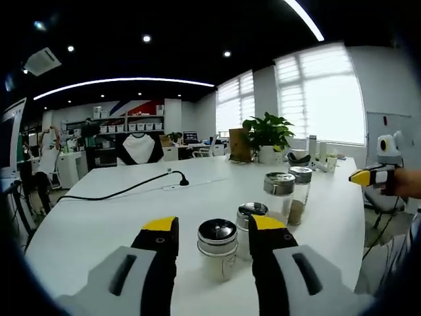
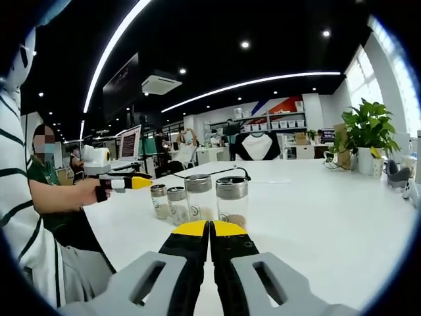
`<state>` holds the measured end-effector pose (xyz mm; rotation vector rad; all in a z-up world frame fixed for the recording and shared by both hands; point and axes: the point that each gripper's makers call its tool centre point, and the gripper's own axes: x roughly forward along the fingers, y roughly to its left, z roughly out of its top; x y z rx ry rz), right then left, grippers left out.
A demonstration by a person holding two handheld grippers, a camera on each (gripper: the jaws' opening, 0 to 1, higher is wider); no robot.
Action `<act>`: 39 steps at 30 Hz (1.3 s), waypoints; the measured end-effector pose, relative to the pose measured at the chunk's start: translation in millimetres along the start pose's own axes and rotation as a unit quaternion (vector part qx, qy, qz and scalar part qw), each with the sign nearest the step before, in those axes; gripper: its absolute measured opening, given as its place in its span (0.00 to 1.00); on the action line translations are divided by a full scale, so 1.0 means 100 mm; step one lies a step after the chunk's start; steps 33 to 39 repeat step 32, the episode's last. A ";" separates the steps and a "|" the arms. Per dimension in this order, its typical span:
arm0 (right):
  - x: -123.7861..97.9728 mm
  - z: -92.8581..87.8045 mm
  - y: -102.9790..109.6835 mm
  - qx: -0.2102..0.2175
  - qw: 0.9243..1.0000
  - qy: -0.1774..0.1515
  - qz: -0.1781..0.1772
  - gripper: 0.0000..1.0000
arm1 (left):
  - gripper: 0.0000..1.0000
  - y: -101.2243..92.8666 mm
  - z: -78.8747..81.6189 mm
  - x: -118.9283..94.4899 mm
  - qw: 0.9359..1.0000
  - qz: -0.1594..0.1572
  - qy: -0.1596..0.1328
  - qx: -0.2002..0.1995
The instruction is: Rotate the seasoning bottle until the label or dispensing opening points toward the visible target arrow and the bottle remains upright within the marked orientation range
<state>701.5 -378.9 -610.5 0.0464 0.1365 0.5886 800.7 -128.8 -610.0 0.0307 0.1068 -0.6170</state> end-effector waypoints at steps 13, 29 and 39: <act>0.03 0.03 -0.03 -0.010 1.000 -0.001 0.007 0.02 | 0.45 -0.12 0.02 -0.27 1.000 -0.024 -0.009 -0.017; 0.09 -0.06 -0.17 -0.005 1.000 0.009 -0.004 0.14 | 0.46 -0.30 -0.15 -0.66 0.999 -0.035 0.013 -0.019; 0.09 -0.07 -0.19 -0.003 1.000 0.010 -0.007 0.15 | 0.46 -0.28 -0.20 -0.71 0.999 -0.031 0.016 -0.023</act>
